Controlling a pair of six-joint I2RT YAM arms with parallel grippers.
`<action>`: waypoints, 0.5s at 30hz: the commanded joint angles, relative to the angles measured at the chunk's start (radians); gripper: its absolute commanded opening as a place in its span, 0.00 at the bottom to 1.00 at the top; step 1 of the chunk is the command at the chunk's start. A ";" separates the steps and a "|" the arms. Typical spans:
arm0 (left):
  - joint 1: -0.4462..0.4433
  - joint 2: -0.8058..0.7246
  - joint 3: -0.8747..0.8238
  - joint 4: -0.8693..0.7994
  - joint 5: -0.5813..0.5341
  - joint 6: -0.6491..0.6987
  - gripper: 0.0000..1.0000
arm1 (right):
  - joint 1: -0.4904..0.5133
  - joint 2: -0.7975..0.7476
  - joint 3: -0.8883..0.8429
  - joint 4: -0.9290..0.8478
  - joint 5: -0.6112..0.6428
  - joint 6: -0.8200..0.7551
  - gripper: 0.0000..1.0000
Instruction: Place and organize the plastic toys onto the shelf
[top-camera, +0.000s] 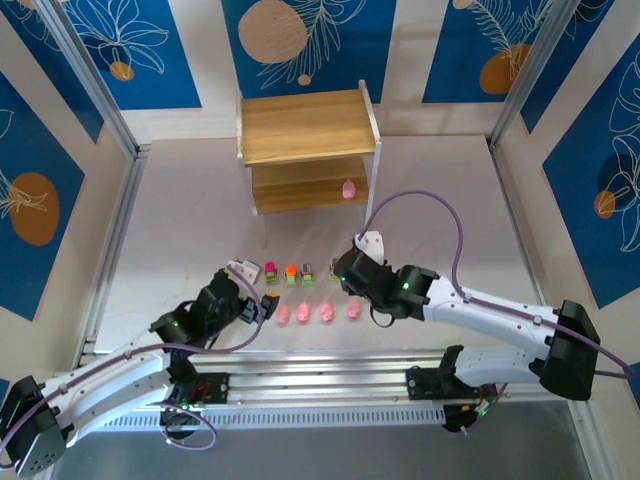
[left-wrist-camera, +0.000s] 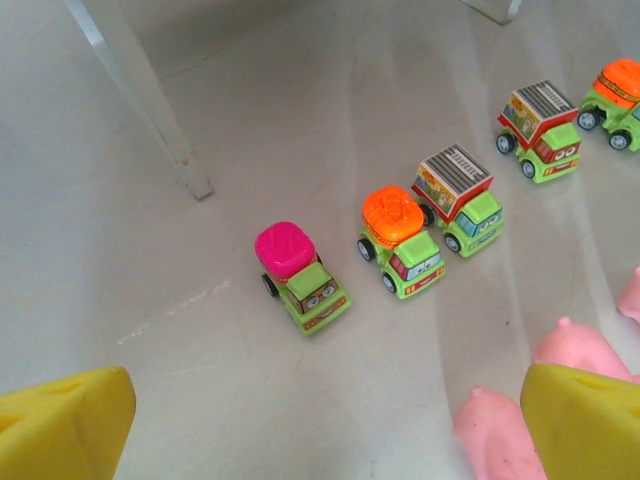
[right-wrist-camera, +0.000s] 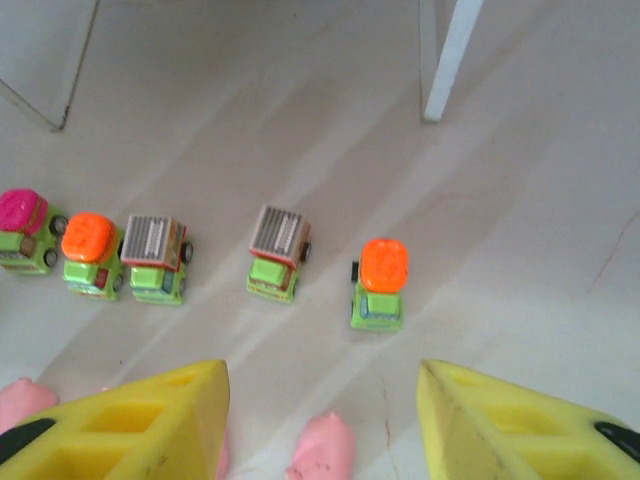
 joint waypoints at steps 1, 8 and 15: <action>-0.007 0.018 0.037 0.016 0.037 0.015 0.98 | 0.047 -0.016 -0.035 -0.049 0.034 0.118 0.52; -0.016 0.089 0.061 0.021 0.074 0.029 0.95 | 0.161 0.039 -0.081 -0.093 0.044 0.295 0.52; -0.026 0.090 0.061 0.026 0.074 0.034 0.95 | 0.223 0.115 -0.113 -0.097 0.036 0.416 0.53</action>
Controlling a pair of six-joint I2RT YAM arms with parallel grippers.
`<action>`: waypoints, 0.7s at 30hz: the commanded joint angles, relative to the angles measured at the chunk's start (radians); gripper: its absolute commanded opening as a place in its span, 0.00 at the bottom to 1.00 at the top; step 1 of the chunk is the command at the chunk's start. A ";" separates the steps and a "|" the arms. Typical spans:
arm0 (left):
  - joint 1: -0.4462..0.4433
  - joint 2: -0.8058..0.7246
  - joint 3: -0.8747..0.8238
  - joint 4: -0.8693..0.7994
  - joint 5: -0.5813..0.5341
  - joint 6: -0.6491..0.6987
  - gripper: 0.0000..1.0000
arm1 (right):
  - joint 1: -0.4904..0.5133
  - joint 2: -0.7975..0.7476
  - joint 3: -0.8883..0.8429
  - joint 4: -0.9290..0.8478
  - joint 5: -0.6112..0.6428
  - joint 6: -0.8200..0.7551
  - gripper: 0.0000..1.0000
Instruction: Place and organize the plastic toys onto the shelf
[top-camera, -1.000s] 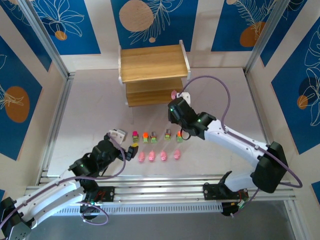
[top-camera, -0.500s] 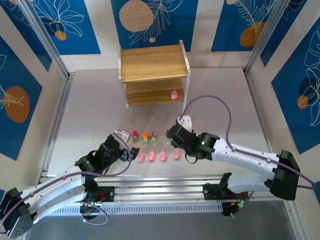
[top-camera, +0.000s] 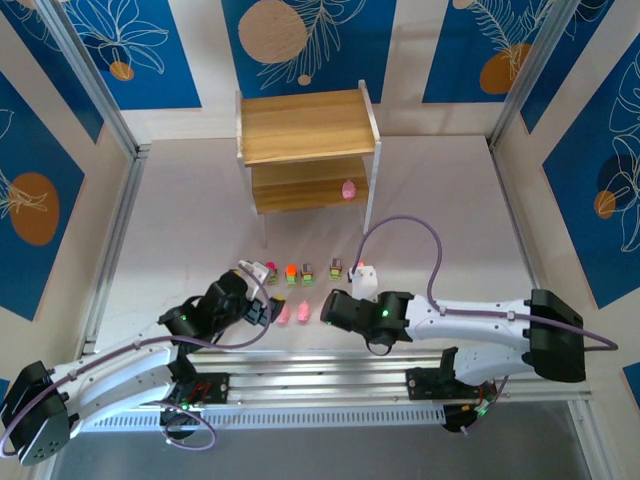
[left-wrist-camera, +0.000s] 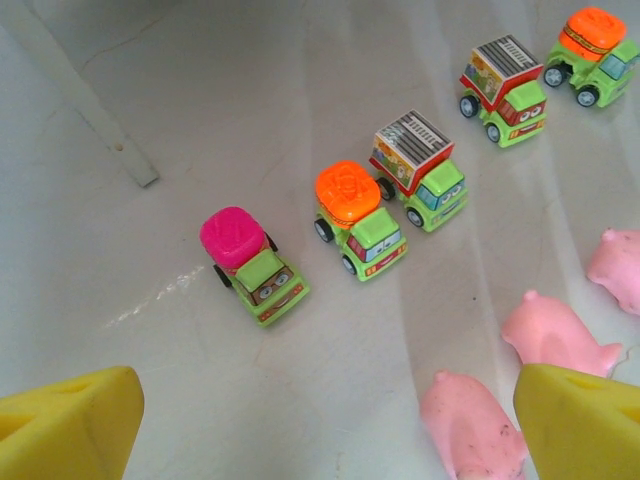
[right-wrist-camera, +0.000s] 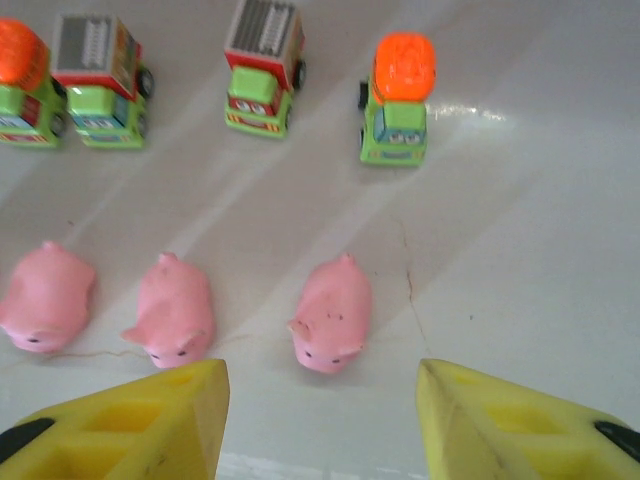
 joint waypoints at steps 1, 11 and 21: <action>-0.012 -0.010 0.024 0.022 0.014 0.014 0.95 | 0.017 0.030 -0.019 -0.015 0.013 0.110 0.53; -0.012 -0.021 0.019 0.023 0.017 0.015 0.95 | 0.068 0.113 -0.042 0.007 0.096 0.208 0.53; -0.012 -0.020 0.017 0.025 0.018 0.014 0.95 | 0.066 0.186 -0.059 0.114 0.121 0.185 0.52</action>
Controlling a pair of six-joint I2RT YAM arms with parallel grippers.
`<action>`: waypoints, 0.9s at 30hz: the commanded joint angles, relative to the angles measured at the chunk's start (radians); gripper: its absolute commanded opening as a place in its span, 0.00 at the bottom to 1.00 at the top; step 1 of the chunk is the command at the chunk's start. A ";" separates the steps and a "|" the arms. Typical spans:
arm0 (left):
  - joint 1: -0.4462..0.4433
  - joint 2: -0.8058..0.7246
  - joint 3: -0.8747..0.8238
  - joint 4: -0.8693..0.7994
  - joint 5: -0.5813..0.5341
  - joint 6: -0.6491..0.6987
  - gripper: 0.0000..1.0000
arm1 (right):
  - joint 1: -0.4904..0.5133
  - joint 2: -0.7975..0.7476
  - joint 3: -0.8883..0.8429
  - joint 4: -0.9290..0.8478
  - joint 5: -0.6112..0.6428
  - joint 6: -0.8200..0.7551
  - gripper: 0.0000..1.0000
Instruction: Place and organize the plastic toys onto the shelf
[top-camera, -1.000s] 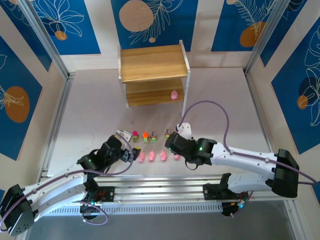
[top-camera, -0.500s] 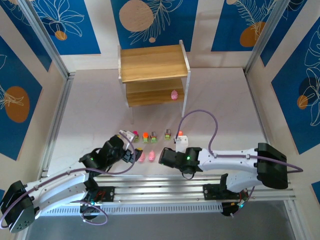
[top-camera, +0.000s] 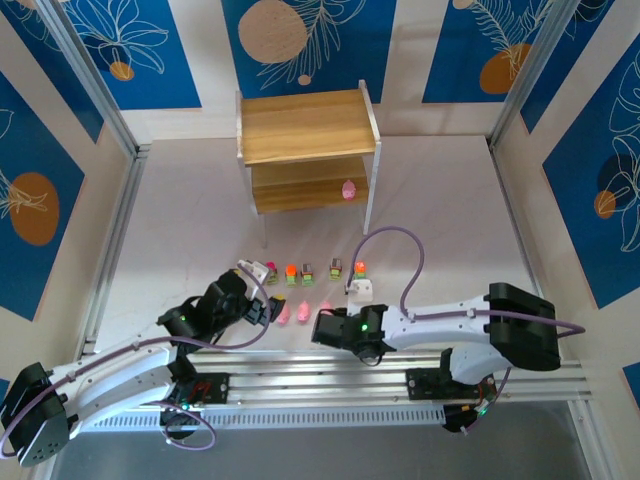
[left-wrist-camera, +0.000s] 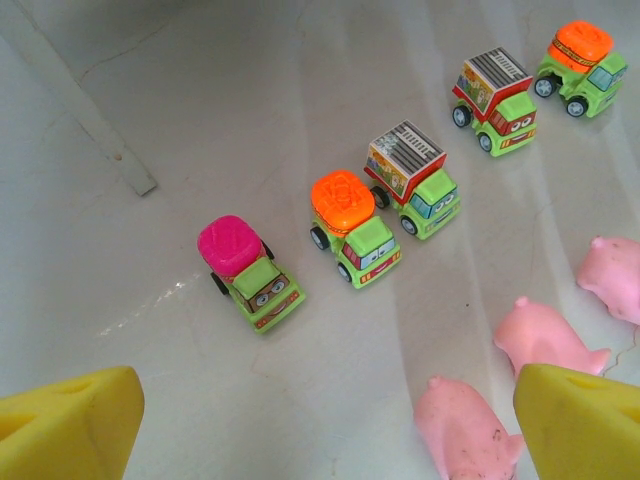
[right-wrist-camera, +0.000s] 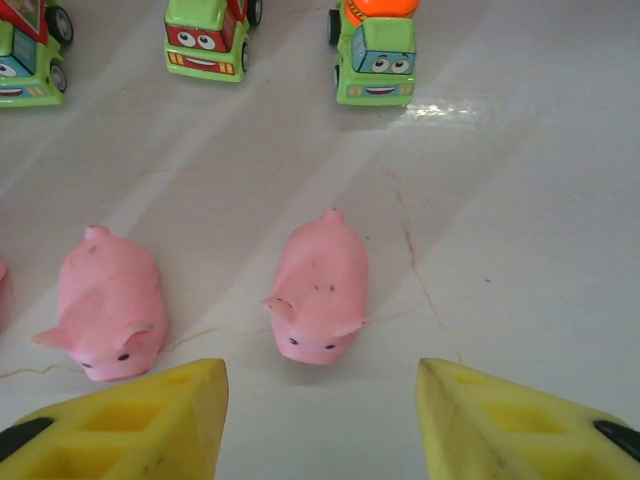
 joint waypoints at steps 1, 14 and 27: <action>-0.012 -0.010 0.018 0.020 0.016 0.013 0.95 | -0.013 0.035 -0.020 0.062 0.030 0.002 0.52; -0.012 -0.002 0.021 0.023 0.020 0.017 0.95 | -0.080 0.082 -0.063 0.176 -0.017 -0.031 0.51; -0.012 0.005 0.022 0.025 0.023 0.016 0.95 | -0.118 0.124 -0.074 0.220 -0.036 -0.046 0.47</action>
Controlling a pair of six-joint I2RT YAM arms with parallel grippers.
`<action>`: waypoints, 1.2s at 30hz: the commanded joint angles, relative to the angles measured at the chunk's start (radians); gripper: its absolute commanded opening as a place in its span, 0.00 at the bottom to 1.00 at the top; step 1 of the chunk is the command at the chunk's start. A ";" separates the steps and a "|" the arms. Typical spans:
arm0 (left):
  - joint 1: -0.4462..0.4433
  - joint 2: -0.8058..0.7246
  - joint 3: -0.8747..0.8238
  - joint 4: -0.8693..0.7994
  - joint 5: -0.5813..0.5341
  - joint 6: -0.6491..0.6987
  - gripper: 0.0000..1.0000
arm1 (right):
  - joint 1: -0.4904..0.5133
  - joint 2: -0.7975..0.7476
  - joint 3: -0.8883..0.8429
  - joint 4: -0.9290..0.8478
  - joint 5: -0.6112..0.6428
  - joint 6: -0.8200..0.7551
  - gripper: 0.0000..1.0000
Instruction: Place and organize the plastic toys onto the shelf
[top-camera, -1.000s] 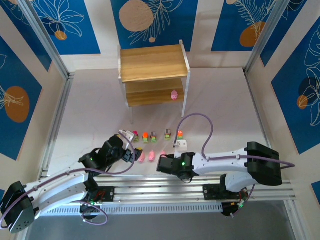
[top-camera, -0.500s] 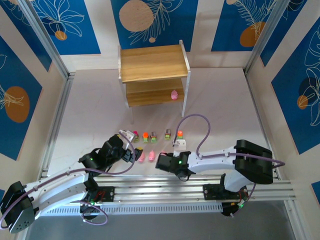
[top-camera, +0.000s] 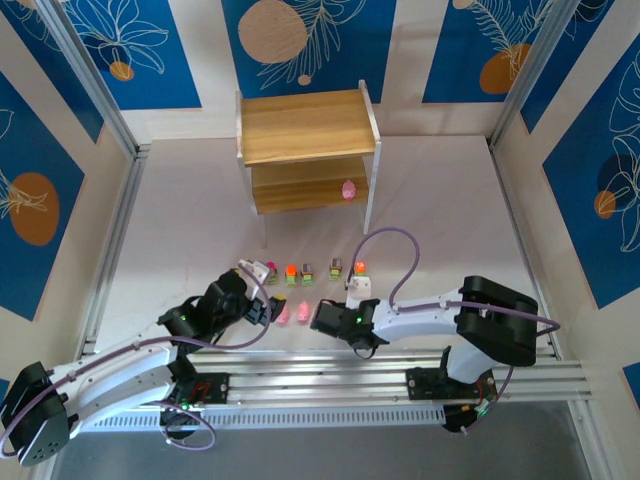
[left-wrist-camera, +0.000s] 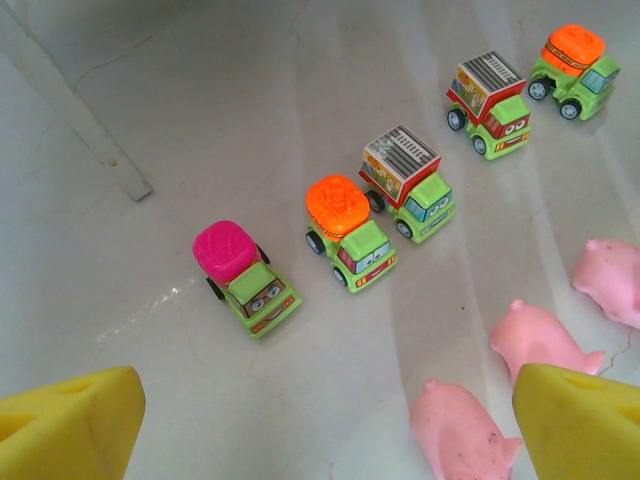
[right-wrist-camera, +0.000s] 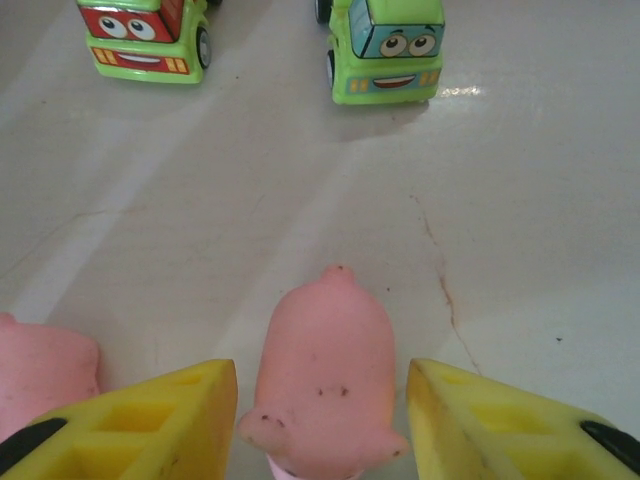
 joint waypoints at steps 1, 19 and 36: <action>-0.012 0.003 0.022 0.015 0.015 0.011 0.95 | -0.012 0.024 -0.011 0.011 -0.001 0.005 0.46; -0.012 0.000 0.020 0.016 0.012 0.011 0.95 | -0.015 0.016 -0.017 -0.012 0.016 0.002 0.30; -0.012 0.002 0.020 0.019 0.003 0.013 0.95 | -0.077 -0.181 0.068 -0.089 0.037 -0.226 0.21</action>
